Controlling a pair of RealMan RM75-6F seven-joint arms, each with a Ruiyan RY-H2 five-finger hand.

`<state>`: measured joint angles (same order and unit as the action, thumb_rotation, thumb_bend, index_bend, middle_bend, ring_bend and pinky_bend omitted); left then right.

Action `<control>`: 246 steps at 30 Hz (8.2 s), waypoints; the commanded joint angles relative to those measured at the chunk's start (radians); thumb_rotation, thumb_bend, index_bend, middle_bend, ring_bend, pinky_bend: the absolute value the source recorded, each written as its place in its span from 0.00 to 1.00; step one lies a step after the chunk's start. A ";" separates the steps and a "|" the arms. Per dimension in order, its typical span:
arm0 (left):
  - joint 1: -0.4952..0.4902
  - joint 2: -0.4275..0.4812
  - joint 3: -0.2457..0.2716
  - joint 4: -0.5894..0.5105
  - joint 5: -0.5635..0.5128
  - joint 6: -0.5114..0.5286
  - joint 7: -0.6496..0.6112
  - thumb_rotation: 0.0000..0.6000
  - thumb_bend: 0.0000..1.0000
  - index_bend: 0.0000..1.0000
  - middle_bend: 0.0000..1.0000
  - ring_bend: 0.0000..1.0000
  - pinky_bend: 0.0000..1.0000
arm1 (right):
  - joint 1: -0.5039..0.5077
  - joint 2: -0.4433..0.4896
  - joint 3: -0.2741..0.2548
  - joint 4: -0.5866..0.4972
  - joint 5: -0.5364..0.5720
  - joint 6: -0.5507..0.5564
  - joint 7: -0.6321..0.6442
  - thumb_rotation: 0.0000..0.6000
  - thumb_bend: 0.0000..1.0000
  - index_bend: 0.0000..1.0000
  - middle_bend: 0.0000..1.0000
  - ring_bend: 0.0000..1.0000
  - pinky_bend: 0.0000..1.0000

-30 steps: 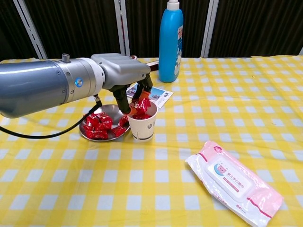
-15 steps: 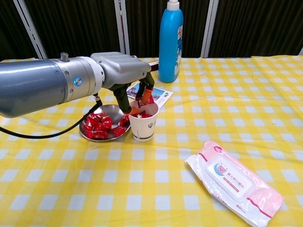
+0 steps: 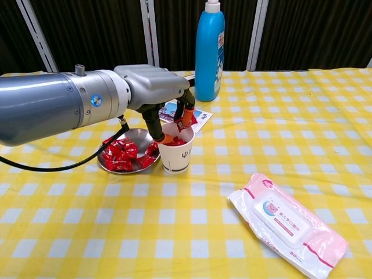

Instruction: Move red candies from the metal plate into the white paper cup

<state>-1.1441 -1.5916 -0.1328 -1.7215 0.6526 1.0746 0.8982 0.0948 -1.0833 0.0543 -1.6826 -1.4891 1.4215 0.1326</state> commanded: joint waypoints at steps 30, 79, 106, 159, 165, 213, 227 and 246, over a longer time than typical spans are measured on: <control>0.020 0.053 0.021 -0.082 0.022 0.021 -0.028 1.00 0.33 0.11 0.42 0.86 0.91 | -0.001 -0.001 -0.001 0.001 -0.006 0.005 -0.002 1.00 0.39 0.00 0.00 0.00 0.00; 0.032 -0.199 -0.070 0.310 -0.256 0.068 0.040 1.00 0.32 0.42 0.87 0.96 0.96 | 0.002 0.006 0.001 -0.005 -0.006 0.001 0.029 1.00 0.39 0.00 0.00 0.00 0.00; 0.054 -0.280 -0.088 0.426 -0.235 0.012 0.061 1.00 0.45 0.55 0.88 0.96 0.96 | 0.004 0.011 0.000 -0.010 -0.003 -0.006 0.048 1.00 0.39 0.00 0.00 0.00 0.00; 0.037 -0.100 -0.096 0.024 -0.112 0.087 0.075 1.00 0.32 0.47 0.86 0.95 0.97 | 0.002 0.007 0.004 -0.008 -0.005 0.005 0.038 1.00 0.39 0.00 0.00 0.00 0.00; 0.045 -0.080 -0.109 0.007 -0.104 0.106 0.048 1.00 0.28 0.39 0.85 0.95 0.97 | 0.001 0.007 0.003 -0.008 -0.008 0.007 0.038 1.00 0.39 0.00 0.00 0.00 0.00; 0.103 -0.042 0.029 0.172 -0.210 0.062 0.091 1.00 0.15 0.23 0.87 0.96 0.97 | 0.000 0.002 0.001 -0.008 -0.011 0.011 0.035 1.00 0.39 0.00 0.00 0.00 0.00; 0.094 -0.096 -0.023 0.218 -0.217 0.034 0.069 1.00 0.15 0.21 0.87 0.96 0.97 | 0.001 0.003 0.004 -0.008 -0.008 0.010 0.044 1.00 0.39 0.00 0.00 0.00 0.00; 0.111 -0.081 0.009 0.141 -0.217 0.069 0.084 1.00 0.15 0.22 0.87 0.96 0.97 | -0.001 0.001 0.003 -0.009 -0.007 0.012 0.037 1.00 0.39 0.00 0.00 0.00 0.00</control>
<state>-1.0341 -1.6661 -0.1273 -1.5875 0.4365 1.1410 0.9795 0.0938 -1.0823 0.0574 -1.6919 -1.4962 1.4330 0.1701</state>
